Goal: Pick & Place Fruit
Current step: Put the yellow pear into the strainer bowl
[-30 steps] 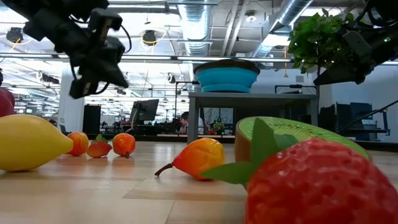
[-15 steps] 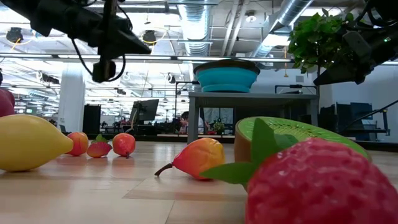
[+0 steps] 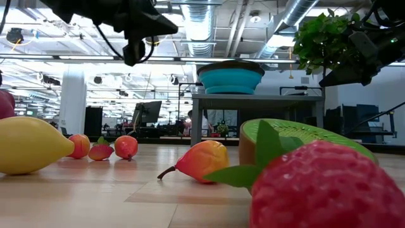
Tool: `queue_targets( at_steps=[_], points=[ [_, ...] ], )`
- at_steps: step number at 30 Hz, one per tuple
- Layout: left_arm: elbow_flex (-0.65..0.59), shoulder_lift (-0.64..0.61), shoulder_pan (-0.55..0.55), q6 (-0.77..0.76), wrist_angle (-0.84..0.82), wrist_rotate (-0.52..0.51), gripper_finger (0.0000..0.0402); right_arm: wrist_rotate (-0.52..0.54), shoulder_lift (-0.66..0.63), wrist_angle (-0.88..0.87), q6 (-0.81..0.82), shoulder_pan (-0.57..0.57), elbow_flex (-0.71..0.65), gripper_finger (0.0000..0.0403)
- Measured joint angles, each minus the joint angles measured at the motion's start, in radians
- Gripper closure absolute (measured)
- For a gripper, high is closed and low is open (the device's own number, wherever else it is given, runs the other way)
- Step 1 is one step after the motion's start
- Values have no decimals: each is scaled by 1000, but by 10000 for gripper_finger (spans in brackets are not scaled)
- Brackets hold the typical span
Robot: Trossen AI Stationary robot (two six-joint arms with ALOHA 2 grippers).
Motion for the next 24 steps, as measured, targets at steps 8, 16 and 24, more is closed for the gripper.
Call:
queue_targets(
  at_steps=[8,16,24],
  points=[
    [16,15,-2,-58,-95,-38,399,0,0,0,0,0,0,403],
    [191,155,-2,118,-114,29,399,0,0,0,0,0,0,403],
    [218,182,-2,143,-513,-45,399,0,0,-1,0,0,0,403]
  ],
)
